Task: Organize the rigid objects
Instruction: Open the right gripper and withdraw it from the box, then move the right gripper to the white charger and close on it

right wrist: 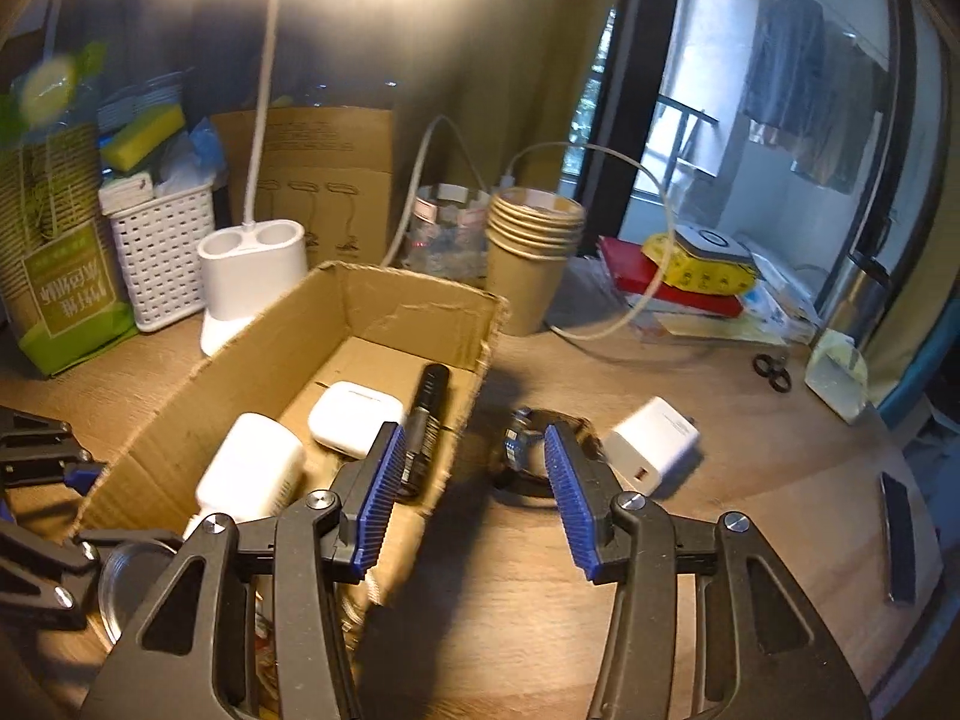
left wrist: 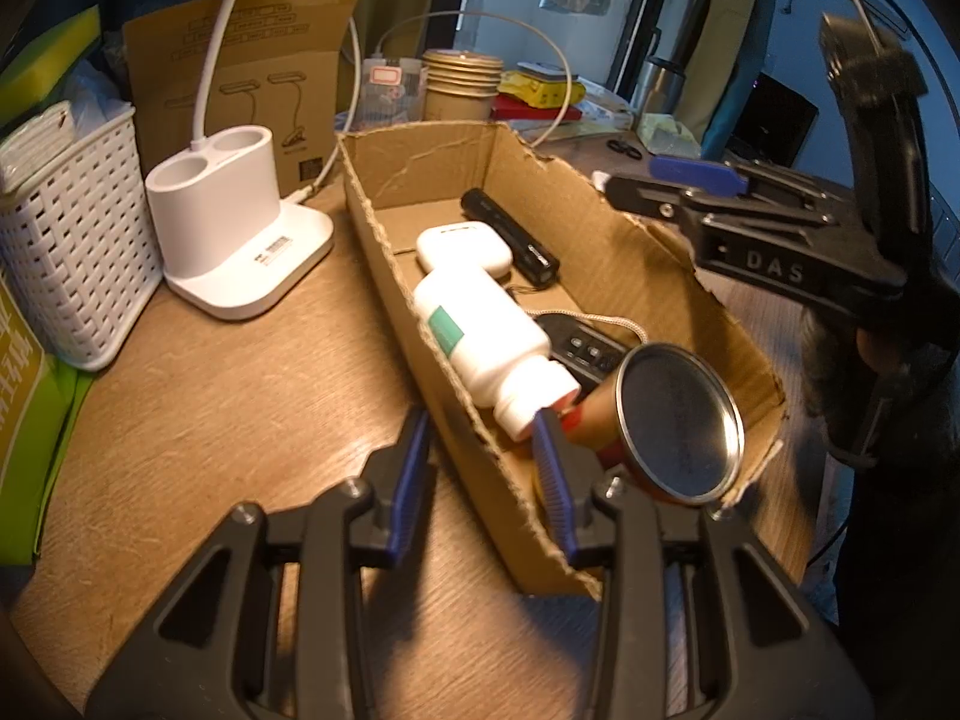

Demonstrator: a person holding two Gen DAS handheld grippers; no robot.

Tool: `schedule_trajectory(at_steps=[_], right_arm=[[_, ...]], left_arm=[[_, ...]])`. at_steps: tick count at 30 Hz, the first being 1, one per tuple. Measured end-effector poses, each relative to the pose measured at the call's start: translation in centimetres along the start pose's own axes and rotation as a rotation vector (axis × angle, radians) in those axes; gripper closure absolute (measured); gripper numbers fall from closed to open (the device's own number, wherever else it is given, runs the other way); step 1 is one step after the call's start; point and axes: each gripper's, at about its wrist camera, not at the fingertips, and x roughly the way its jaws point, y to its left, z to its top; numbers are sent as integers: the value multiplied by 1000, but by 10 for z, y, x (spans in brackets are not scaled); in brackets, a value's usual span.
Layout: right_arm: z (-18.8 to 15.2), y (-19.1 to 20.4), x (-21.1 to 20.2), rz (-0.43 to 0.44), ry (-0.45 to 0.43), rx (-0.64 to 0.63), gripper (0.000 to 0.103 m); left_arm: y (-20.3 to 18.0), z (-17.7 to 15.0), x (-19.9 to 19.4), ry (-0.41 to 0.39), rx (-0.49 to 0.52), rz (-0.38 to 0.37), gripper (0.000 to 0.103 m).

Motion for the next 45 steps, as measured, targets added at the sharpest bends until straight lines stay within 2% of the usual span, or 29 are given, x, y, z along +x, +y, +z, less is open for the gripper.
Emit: schedule_trajectory(at_steps=[12, 14, 16, 21, 30, 37, 45], right_arm=[[-21, -50, 4, -74, 29, 100, 52], [-23, -57, 5, -83, 32, 113, 50], [-25, -65, 8, -91, 36, 133, 41], [-26, -80, 19, -109, 37, 183, 41], [-17, -104, 49, -65, 59, 296, 41], [-13, -117, 67, -89, 74, 360, 41], [-10, -122, 78, -107, 84, 366, 41]], left_arm=[[0, 0, 0, 0, 0, 0, 65], [0, 0, 0, 0, 0, 0, 65], [0, 0, 0, 0, 0, 0, 65], [0, 0, 0, 0, -1, -1, 65], [0, 0, 0, 0, -1, -1, 64], [0, 0, 0, 0, -1, -1, 64], [0, 0, 0, 0, -1, 0, 63]])
